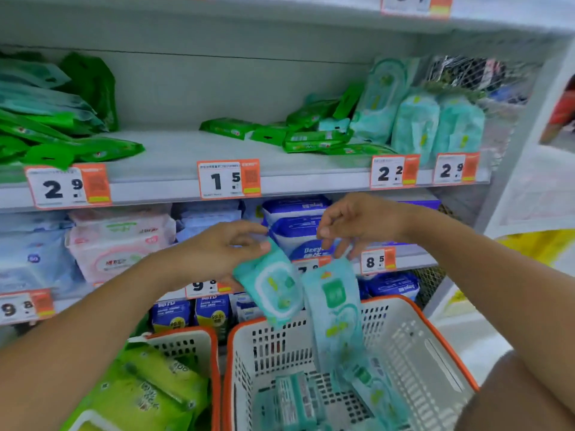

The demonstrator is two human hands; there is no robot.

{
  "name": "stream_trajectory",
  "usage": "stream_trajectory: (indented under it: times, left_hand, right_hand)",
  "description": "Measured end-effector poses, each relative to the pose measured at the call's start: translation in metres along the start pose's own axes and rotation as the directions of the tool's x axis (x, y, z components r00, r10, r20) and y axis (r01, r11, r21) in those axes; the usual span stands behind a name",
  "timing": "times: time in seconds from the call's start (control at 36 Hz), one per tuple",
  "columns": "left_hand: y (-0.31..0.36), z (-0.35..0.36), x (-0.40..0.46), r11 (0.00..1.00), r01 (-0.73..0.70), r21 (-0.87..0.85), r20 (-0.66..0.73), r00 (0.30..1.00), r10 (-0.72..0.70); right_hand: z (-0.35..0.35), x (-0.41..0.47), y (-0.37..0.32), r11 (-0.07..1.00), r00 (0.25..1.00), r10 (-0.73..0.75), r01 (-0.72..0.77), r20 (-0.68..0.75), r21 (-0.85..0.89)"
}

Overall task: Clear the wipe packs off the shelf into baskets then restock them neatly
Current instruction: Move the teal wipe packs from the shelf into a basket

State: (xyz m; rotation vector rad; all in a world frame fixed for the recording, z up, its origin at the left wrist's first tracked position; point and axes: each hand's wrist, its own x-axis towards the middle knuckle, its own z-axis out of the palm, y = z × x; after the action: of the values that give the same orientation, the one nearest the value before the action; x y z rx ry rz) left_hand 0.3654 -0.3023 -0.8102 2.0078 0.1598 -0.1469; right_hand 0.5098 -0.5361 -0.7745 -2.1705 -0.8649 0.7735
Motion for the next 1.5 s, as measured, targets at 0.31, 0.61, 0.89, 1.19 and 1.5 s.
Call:
stream_trajectory:
  times: [0.31, 0.61, 0.89, 1.19, 1.5]
  left_hand:
    - [0.134, -0.003, 0.115, 0.543, -0.148, 0.827, -0.147, 0.874, 0.463]
    - [0.136, 0.002, 0.151, 0.482, 0.06, 0.874, -0.113, 0.99, 0.082]
    - [0.146, -0.017, 0.159, 0.749, 0.15, 0.645, -0.559, 0.761, 0.329]
    - [0.196, 0.023, 0.231, 0.933, -0.113, 0.34, -0.242, 0.949, 0.203]
    - [0.181, 0.001, 0.259, 0.996, -0.088, 0.027, -0.255, 0.963, 0.092]
  right_hand:
    - [-0.125, -0.002, 0.025, 0.946, 0.132, -0.205, -0.226, -0.97, -0.231]
    - [-0.144, 0.043, 0.031, 0.799, 0.336, -0.154, -0.511, -0.929, -0.317]
    - [-0.134, 0.081, 0.009, 0.973, 0.628, -0.227, 0.117, -0.744, -0.199]
    - [-0.171, 0.074, 0.036, 0.985, 0.362, 0.072, -0.173, -0.929, 0.009]
    - [-0.186, 0.069, 0.045, 0.961, 0.404, 0.054, 0.227, -0.913, 0.157]
